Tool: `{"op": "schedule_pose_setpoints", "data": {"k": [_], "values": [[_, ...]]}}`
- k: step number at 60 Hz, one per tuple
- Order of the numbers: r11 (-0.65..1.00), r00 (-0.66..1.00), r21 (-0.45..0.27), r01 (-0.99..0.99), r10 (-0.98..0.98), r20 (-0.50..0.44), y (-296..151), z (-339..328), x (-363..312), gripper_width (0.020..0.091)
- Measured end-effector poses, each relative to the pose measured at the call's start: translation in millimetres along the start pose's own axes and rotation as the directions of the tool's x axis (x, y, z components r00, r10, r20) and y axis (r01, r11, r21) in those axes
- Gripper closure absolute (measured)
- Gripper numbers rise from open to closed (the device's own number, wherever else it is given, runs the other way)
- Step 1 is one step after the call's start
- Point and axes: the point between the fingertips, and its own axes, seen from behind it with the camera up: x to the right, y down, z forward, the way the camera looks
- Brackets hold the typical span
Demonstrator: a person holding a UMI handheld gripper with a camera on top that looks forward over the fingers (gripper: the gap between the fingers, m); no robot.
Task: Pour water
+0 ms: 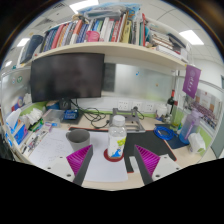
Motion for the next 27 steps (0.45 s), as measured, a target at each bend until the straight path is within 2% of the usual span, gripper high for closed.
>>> {"op": "schedule_pose_setpoints", "data": {"k": [10,27], "values": [[0.996,0.999,0.092,0.017,-0.014,-0.032,-52,-35,-2,0.0261],[0.994,0.999,0.113,0.0,0.006,-0.052,-74,-51,-7,0.0267]]}}
